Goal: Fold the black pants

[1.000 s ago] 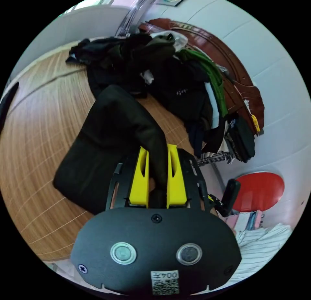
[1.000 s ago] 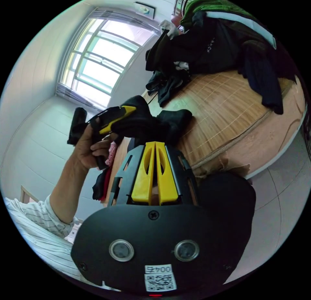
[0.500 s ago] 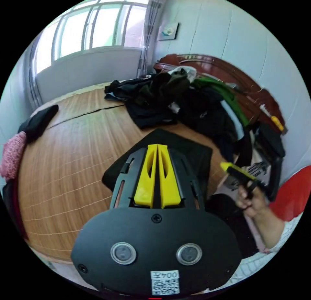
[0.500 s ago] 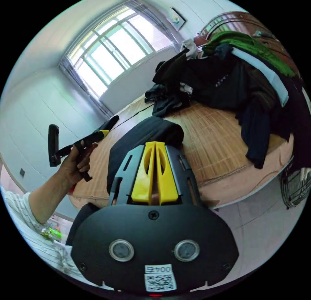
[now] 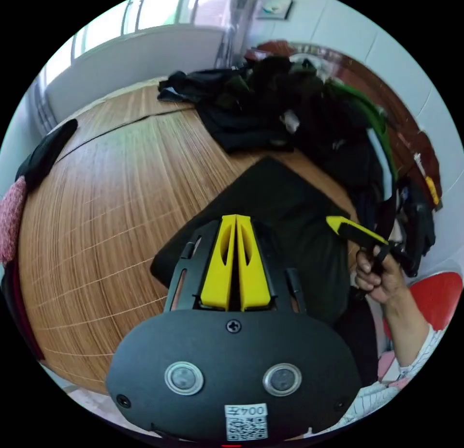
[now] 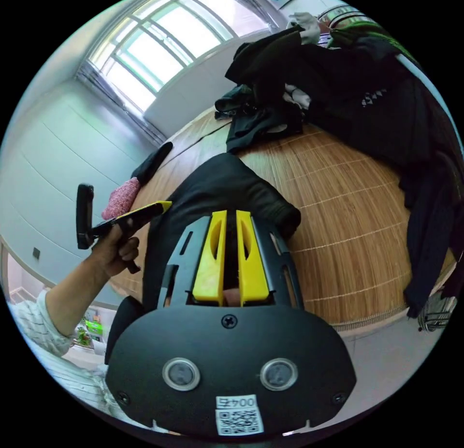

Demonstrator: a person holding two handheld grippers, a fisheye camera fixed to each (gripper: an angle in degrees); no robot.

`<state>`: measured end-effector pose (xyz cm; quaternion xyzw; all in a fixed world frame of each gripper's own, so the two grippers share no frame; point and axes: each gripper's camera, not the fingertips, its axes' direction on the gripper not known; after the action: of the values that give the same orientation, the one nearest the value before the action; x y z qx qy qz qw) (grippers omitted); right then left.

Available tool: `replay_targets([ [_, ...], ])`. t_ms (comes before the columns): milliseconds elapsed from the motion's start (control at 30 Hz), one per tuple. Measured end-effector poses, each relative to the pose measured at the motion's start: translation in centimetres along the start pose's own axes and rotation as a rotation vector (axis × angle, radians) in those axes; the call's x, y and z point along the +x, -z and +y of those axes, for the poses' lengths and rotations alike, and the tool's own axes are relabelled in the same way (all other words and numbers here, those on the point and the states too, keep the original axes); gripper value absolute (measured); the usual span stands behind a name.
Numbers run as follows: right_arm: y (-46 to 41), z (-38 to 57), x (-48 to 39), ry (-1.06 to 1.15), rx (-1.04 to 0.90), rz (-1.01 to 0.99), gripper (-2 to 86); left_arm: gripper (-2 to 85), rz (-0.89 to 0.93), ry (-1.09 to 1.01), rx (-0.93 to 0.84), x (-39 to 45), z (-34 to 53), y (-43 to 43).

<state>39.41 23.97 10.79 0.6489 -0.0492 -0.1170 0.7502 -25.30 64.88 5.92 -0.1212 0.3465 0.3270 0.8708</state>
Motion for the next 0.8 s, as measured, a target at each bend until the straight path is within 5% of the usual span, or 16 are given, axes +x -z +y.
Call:
replay_targets([
  [100,3.4,3.6,-1.3,-0.102,0.068,-0.184,10.6,0.3,0.036,0.102,0.207,-6.1,4.9,11.6],
  [367,-2.1,13.9,-9.8,-0.014,-0.073,-0.099,12.6,0.3,0.142,0.439,0.166,-18.2,29.1,27.9],
  [800,-13.2,13.0,-24.0,0.203,-0.106,0.121,4.4,0.4,0.157,0.518,0.172,-20.9,38.3,43.4],
])
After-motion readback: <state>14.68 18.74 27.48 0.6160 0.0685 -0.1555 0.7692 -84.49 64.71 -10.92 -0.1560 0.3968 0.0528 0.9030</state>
